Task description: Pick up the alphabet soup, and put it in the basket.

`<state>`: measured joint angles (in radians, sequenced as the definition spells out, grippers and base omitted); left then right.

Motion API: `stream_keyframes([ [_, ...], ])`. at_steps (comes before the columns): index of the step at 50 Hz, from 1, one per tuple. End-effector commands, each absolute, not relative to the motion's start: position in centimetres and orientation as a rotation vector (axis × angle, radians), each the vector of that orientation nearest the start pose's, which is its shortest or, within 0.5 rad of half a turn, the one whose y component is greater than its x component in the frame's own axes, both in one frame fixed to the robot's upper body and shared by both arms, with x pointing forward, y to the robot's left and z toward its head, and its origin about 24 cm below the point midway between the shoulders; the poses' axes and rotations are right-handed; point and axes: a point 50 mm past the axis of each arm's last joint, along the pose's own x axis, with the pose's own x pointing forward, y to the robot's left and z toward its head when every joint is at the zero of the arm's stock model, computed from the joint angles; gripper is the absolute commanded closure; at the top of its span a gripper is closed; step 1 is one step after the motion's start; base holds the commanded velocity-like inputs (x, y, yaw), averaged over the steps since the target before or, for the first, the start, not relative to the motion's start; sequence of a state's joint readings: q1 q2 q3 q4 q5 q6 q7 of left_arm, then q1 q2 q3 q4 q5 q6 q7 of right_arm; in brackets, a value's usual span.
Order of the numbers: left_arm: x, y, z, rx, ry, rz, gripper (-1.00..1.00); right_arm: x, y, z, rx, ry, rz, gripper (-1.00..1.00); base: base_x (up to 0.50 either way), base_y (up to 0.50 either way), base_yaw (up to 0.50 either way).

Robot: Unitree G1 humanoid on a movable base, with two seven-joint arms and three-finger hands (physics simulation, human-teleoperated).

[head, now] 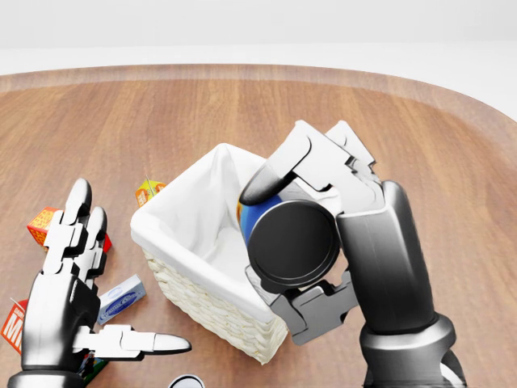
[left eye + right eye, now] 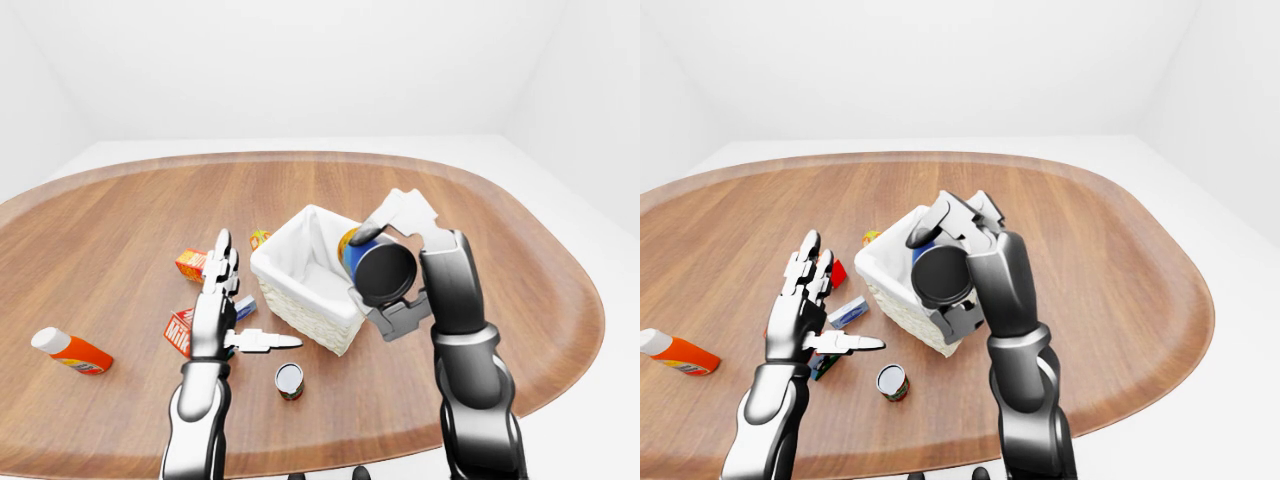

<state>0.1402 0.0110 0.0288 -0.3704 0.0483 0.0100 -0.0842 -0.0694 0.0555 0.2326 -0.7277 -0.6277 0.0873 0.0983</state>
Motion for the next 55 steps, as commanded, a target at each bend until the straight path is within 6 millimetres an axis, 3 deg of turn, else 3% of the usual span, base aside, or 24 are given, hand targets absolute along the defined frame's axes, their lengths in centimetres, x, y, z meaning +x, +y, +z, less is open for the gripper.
stream_keyframes([
  [1, 22.3, 16.2, 9.4, 0.082, -0.221, -0.014, -1.0, 22.5, -7.9, 20.9, -0.456, -0.726, 0.088, 1.0, 0.0, 0.0, 0.0],
  [20, 22.3, 16.1, 9.3, 0.084, -0.217, -0.017, -1.0, 28.3, -6.8, 18.8, -0.506, -0.563, 0.117, 1.0, 0.0, 0.0, 0.0],
  [29, 22.3, 16.1, 9.4, 0.082, -0.217, -0.017, -1.0, 29.7, -6.0, 19.0, -0.518, -0.551, 0.132, 1.0, 0.0, 0.0, 0.0],
  [41, 22.4, 16.1, 9.3, 0.082, -0.215, -0.018, -1.0, 32.1, -5.5, 17.5, -0.499, -0.444, 0.173, 1.0, 0.0, 0.0, 0.0],
  [55, 22.4, 16.1, 9.3, 0.082, -0.216, -0.016, -1.0, 33.5, -5.2, 15.9, -0.512, -0.354, 0.204, 1.0, 0.0, 0.0, 0.0],
])
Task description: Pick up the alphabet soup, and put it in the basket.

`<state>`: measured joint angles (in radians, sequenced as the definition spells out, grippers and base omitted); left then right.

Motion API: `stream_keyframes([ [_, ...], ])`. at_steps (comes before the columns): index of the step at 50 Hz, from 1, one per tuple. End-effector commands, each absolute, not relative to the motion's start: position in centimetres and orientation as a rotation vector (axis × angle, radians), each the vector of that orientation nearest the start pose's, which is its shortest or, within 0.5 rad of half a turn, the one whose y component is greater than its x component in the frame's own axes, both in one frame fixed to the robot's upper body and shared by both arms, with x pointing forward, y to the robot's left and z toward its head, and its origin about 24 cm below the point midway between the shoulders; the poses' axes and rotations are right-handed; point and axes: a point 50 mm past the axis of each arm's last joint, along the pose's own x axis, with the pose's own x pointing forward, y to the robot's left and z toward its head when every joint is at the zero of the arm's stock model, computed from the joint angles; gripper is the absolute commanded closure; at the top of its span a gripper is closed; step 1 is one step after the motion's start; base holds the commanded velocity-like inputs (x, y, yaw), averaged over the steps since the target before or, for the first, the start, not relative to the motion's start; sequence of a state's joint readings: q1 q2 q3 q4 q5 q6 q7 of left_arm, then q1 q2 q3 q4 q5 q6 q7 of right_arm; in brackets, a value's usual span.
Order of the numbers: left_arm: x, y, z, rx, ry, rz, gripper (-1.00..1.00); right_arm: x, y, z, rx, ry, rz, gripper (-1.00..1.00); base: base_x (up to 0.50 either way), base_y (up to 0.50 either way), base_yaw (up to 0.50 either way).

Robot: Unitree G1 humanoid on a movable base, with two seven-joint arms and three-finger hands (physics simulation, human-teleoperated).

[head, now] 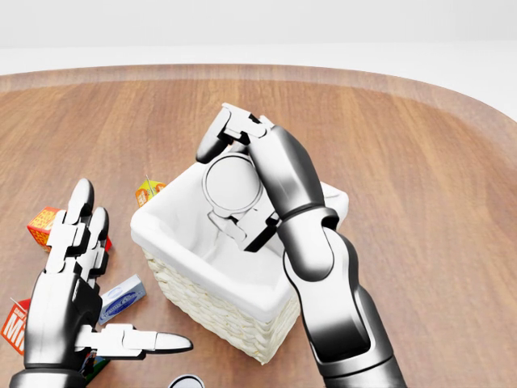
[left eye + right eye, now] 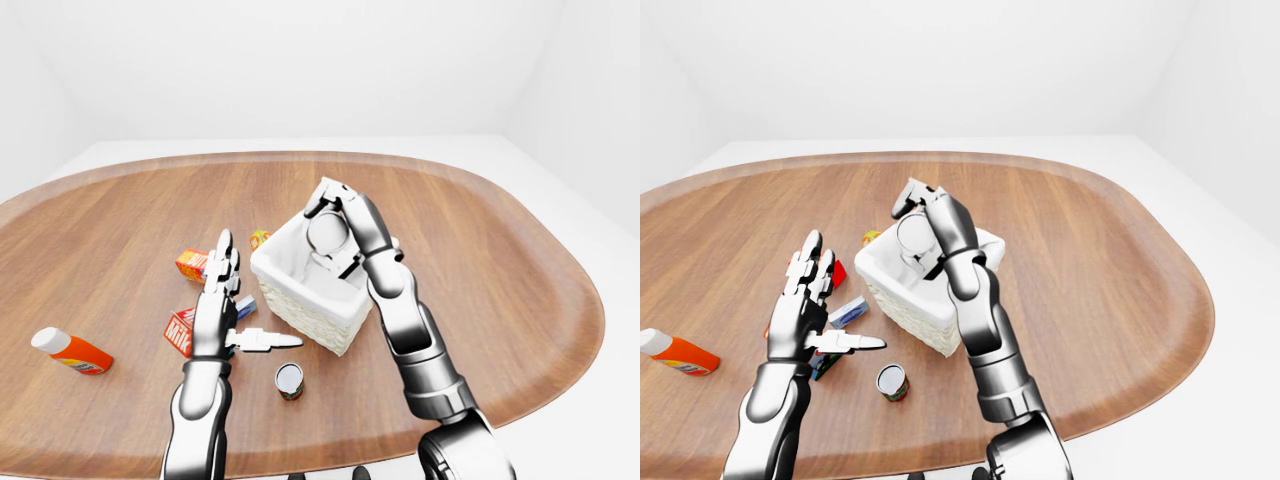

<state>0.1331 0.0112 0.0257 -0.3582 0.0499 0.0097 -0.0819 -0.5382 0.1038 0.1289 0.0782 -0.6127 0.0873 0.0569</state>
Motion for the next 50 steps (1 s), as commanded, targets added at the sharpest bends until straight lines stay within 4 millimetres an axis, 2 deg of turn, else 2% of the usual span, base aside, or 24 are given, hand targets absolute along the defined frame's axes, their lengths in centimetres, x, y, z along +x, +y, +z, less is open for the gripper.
stream_keyframes([
  [1, 22.4, 16.1, 9.3, 0.082, -0.216, -0.016, -1.0, 33.6, -5.2, 15.6, -0.516, -0.343, 0.206, 1.0, 0.0, 0.0, 0.0],
  [19, 22.4, 16.2, 9.3, 0.081, -0.216, -0.015, -1.0, 35.9, -6.4, 11.8, -0.556, -0.149, 0.172, 1.0, 0.0, 0.0, 0.0],
  [44, 22.5, 16.1, 9.3, 0.083, -0.215, -0.016, -1.0, 36.4, -6.4, 9.3, -0.615, -0.046, 0.17, 1.0, 0.0, 0.0, 0.0],
  [50, 22.4, 16.1, 9.3, 0.083, -0.215, -0.017, -1.0, 36.4, -6.2, 9.4, -0.618, -0.049, 0.176, 1.0, 0.0, 0.0, 0.0],
])
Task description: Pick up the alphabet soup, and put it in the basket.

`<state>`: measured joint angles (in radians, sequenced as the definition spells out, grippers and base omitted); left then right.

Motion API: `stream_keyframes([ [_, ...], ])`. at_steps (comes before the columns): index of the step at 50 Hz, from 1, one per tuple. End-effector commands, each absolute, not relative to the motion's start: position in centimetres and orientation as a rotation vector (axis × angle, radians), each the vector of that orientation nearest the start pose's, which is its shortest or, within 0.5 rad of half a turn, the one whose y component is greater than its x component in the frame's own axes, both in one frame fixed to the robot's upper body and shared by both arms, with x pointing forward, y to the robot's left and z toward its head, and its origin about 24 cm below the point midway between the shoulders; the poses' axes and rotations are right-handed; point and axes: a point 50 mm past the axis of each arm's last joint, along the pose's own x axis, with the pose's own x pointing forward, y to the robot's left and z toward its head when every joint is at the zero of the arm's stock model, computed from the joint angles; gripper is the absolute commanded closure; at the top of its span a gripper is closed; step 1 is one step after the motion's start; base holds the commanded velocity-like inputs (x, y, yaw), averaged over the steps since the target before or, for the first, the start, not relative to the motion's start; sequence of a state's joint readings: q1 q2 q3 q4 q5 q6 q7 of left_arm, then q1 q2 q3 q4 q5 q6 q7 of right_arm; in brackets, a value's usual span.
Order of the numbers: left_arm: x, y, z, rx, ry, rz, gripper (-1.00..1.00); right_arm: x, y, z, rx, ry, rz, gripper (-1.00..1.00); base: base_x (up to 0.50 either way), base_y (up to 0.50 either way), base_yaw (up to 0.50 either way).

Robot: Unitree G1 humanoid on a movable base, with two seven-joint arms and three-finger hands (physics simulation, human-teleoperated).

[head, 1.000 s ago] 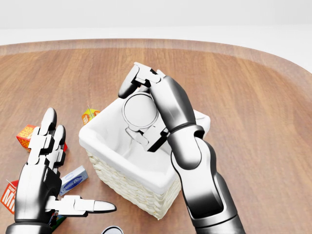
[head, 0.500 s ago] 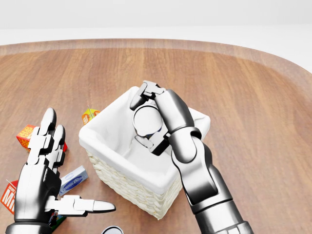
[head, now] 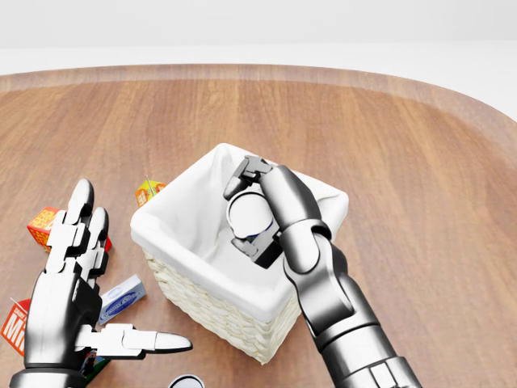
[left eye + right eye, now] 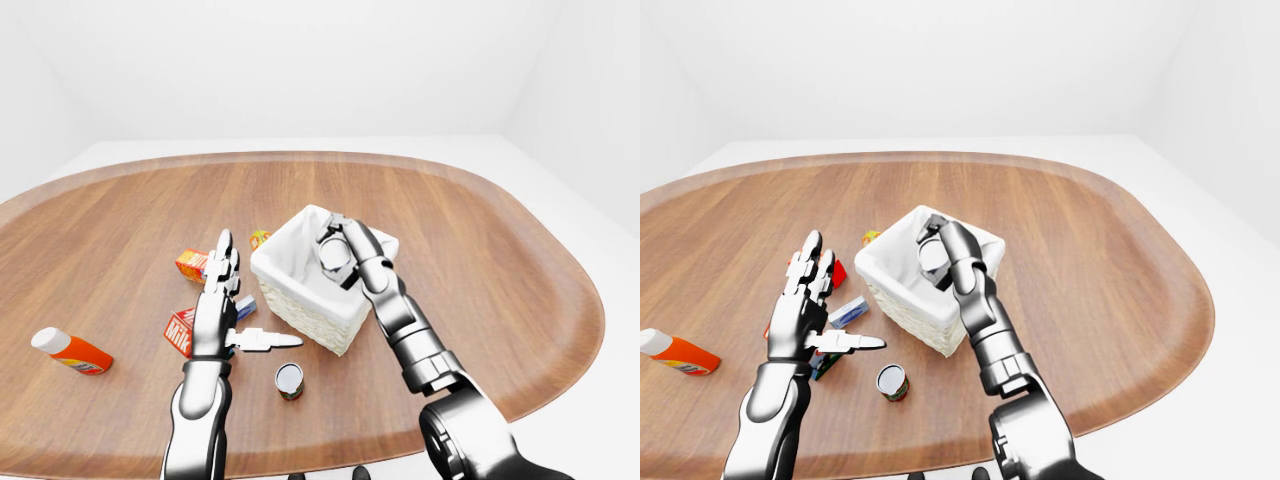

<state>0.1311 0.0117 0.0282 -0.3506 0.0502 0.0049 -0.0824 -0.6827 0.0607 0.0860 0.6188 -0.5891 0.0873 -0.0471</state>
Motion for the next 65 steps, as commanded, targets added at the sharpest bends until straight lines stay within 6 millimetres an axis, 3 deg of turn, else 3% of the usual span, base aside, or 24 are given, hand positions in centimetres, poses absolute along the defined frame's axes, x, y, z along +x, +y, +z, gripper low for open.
stream_keyframes([
  [1, 22.4, 16.1, 9.4, 0.083, -0.215, -0.016, -1.0, 36.3, -6.2, 9.5, -0.618, -0.053, 0.179, 1.0, 0.0, 0.0, 0.0],
  [23, 22.4, 16.1, 9.2, 0.084, -0.214, -0.017, -1.0, 36.4, -6.3, 9.4, -0.62, -0.048, 0.177, 0.94, 0.0, 0.0, 0.0],
  [24, 22.4, 16.1, 9.2, 0.084, -0.214, -0.017, -1.0, 36.3, -6.2, 9.3, -0.619, -0.048, 0.176, 0.79, 0.0, 0.0, 0.0],
  [26, 22.4, 16.1, 9.3, 0.083, -0.215, -0.016, -1.0, 36.3, -6.2, 9.2, -0.619, -0.042, 0.175, 0.19, 0.0, 0.0, 0.0],
  [28, 22.4, 16.1, 9.3, 0.084, -0.214, -0.016, -1.0, 36.3, -6.2, 9.2, -0.62, -0.044, 0.177, -0.67, 0.0, 0.0, 0.0],
  [29, 22.4, 16.1, 9.2, 0.084, -0.214, -0.016, -1.0, 36.3, -6.2, 9.3, -0.62, -0.045, 0.177, -1.0, 0.0, 0.0, 0.0],
  [55, 22.4, 16.1, 9.2, 0.085, -0.213, -0.018, -1.0, 36.1, -5.8, 9.4, -0.616, -0.058, 0.194, -1.0, 0.0, 0.0, 0.0],
  [61, 22.5, 16.0, 9.2, 0.085, -0.212, -0.018, -1.0, 36.0, -5.9, 10.9, -0.595, -0.119, 0.185, -1.0, 0.0, 0.0, 0.0],
  [65, 22.5, 16.1, 9.1, 0.084, -0.212, -0.018, -1.0, 35.5, -5.7, 14.0, -0.573, -0.246, 0.178, -1.0, 0.0, 0.0, 0.0],
])
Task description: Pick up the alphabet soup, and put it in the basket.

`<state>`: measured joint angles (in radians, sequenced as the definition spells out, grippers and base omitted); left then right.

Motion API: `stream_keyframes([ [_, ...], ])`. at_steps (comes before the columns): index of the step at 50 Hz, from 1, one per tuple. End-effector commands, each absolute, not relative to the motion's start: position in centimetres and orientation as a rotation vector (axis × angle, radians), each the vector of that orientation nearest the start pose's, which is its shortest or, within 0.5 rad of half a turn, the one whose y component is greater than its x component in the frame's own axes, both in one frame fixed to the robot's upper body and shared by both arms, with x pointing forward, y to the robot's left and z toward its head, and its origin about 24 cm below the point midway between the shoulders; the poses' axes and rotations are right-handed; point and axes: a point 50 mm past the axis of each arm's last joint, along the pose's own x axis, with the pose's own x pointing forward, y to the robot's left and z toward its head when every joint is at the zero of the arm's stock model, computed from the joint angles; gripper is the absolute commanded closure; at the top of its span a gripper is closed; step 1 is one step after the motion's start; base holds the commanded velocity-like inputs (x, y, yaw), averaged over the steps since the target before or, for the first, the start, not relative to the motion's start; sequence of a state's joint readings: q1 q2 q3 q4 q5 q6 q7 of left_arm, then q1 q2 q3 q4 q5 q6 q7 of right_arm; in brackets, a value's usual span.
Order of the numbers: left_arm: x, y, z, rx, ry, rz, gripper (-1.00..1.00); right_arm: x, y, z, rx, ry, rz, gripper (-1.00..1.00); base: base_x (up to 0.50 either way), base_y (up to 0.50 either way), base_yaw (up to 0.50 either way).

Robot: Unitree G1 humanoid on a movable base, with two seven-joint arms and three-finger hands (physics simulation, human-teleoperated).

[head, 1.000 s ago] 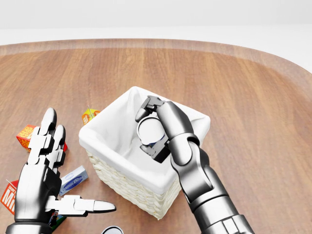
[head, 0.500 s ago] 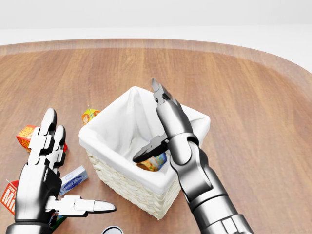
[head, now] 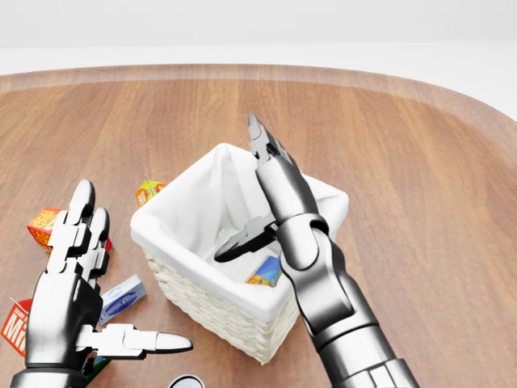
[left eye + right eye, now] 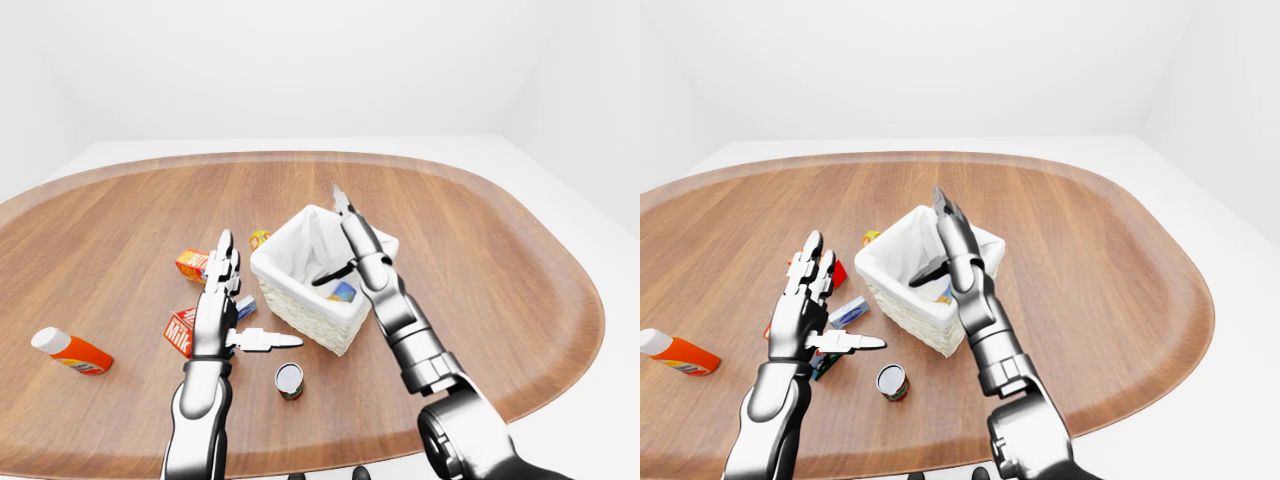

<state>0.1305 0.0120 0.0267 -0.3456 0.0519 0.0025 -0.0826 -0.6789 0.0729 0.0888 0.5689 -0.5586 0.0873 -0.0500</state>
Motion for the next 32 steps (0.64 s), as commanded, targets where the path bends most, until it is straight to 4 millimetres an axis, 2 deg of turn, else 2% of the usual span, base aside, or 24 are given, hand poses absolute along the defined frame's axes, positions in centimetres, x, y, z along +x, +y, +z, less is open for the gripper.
stream_keyframes([
  [1, 22.5, 16.1, 9.1, 0.084, -0.212, -0.018, -1.0, 35.3, -5.6, 14.7, -0.571, -0.275, 0.182, -1.0, 0.0, 0.0, 0.0],
  [16, 22.5, 16.0, 9.2, 0.085, -0.212, -0.019, -1.0, 33.0, -4.9, 19.7, -0.556, -0.5, 0.189, -1.0, 0.0, 0.0, 0.0],
  [22, 22.5, 16.0, 9.2, 0.084, -0.212, -0.019, -1.0, 31.5, -4.8, 22.1, -0.553, -0.611, 0.182, -1.0, 0.0, 0.0, 0.0],
  [24, 22.4, 16.0, 9.2, 0.084, -0.212, -0.019, -1.0, 30.5, -4.5, 23.2, -0.558, -0.673, 0.188, -1.0, 0.0, 0.0, 0.0],
  [32, 22.4, 16.0, 9.3, 0.086, -0.211, -0.02, -1.0, 27.9, -3.6, 25.5, -0.585, -0.799, 0.213, -1.0, 0.0, 0.0, 0.0],
])
